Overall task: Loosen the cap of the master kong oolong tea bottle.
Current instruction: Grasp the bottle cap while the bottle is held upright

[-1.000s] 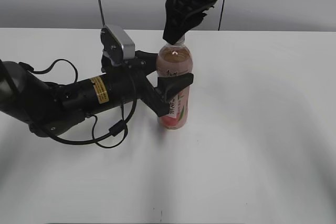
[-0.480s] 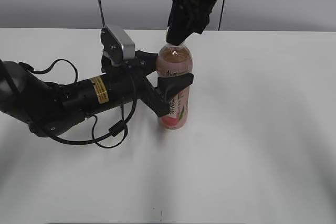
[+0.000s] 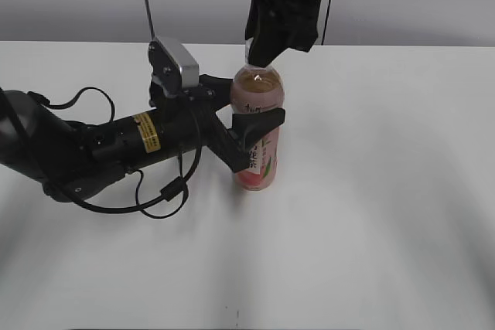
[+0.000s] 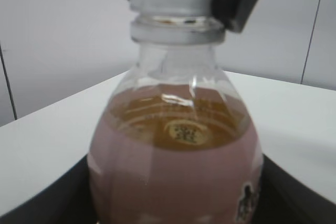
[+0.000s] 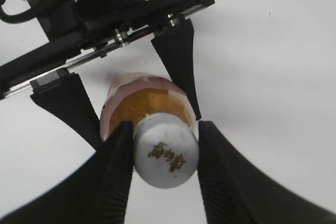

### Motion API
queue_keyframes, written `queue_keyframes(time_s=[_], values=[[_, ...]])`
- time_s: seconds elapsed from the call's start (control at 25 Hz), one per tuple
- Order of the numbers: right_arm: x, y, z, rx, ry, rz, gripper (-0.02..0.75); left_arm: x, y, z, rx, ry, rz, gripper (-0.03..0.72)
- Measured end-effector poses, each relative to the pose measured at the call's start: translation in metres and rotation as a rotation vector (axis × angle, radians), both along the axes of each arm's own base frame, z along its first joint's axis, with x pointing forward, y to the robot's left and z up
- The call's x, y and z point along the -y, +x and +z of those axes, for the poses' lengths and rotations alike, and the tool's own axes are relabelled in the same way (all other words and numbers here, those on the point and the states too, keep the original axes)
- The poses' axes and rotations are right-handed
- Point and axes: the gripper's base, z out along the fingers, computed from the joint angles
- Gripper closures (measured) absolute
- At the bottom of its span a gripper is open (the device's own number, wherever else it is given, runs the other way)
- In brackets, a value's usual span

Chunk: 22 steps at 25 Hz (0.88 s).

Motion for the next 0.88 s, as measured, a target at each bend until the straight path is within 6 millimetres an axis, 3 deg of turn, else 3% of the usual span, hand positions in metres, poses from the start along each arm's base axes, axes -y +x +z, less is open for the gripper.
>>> queue_keyframes(time_s=[0.24, 0.4, 0.72, 0.88], values=[[-0.0002, -0.0002, 0.0000, 0.085, -0.037, 0.210, 0.456, 0.0000, 0.0000, 0.0000, 0.001, 0.000, 0.000, 0.223], [-0.0002, -0.0002, 0.0005, 0.094, -0.040, 0.229, 0.456, 0.0000, 0.0000, 0.0000, 0.001, 0.000, 0.000, 0.223], [0.0001, -0.0003, 0.0013, -0.001, 0.003, -0.007, 0.451, 0.0000, 0.0000, 0.0000, 0.001, 0.000, 0.000, 0.223], [0.0027, -0.0029, 0.0090, -0.032, 0.029, -0.133, 0.409, 0.0000, -0.0001, 0.0003, 0.001, -0.003, -0.001, 0.223]])
